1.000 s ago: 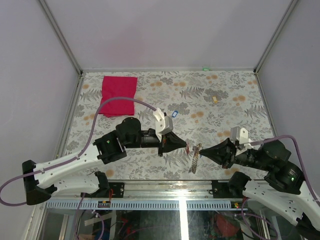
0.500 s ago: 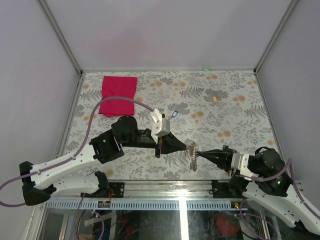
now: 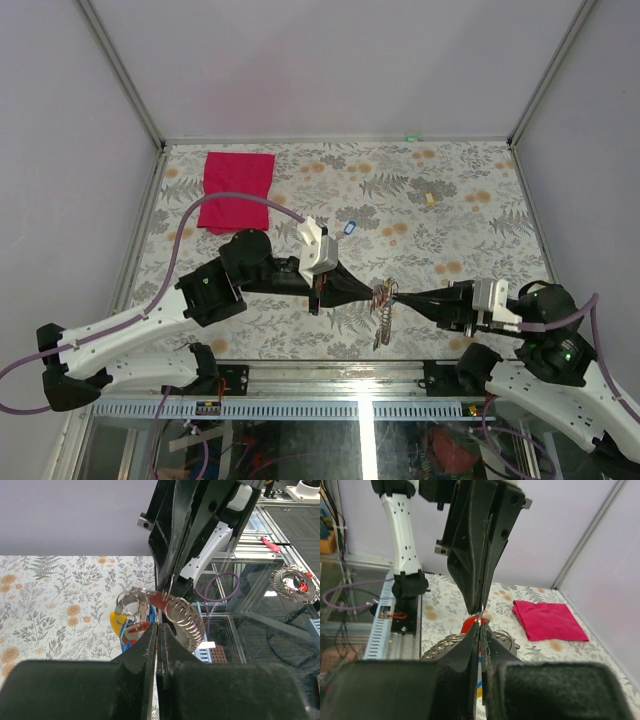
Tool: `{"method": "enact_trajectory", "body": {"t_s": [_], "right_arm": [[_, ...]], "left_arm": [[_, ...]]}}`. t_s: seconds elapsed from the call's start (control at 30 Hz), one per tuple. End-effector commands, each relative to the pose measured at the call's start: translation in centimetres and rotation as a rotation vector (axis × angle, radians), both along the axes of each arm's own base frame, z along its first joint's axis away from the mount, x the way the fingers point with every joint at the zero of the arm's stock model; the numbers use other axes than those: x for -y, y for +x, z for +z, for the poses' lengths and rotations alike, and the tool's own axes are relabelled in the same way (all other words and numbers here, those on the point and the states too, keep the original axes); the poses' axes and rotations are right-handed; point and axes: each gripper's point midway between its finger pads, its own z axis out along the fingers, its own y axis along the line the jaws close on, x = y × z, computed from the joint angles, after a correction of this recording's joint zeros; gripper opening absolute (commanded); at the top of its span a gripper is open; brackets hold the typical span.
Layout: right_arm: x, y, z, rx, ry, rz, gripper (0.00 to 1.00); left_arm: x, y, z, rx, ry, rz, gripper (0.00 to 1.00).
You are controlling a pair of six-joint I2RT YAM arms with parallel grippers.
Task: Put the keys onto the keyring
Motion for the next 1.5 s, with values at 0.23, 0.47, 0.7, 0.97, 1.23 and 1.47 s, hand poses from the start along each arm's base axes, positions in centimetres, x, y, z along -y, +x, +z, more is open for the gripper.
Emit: {"method": "enact_trajectory", "body": {"t_s": [0.23, 0.47, 0.7, 0.97, 1.23, 1.47], "right_arm": [[-0.2, -0.1, 4.1, -0.328, 0.032, -0.005, 0.0], [-1.6, 0.2, 4.7, -0.459, 0.036, 0.022, 0.0], [-2.6, 0.3, 5.5, -0.543, 0.124, 0.077, 0.0], [-2.7, 0.2, 6.6, -0.593, 0.212, 0.11, 0.0], [-2.5, 0.8, 7.2, -0.64, 0.302, 0.098, 0.0], [-1.8, 1.8, 7.7, -0.696, 0.413, 0.068, 0.0]], "left_arm": [[-0.9, 1.2, 2.5, 0.045, -0.07, 0.095, 0.0], [-1.7, 1.1, 3.8, 0.063, -0.106, 0.109, 0.0], [-2.3, 0.9, 4.5, 0.071, -0.135, 0.116, 0.0], [-2.8, 0.7, 5.3, 0.08, -0.171, 0.12, 0.0], [-3.3, 1.1, 6.5, 0.044, -0.293, 0.162, 0.0], [-3.5, 1.1, 6.9, 0.034, -0.326, 0.169, 0.0]]}}
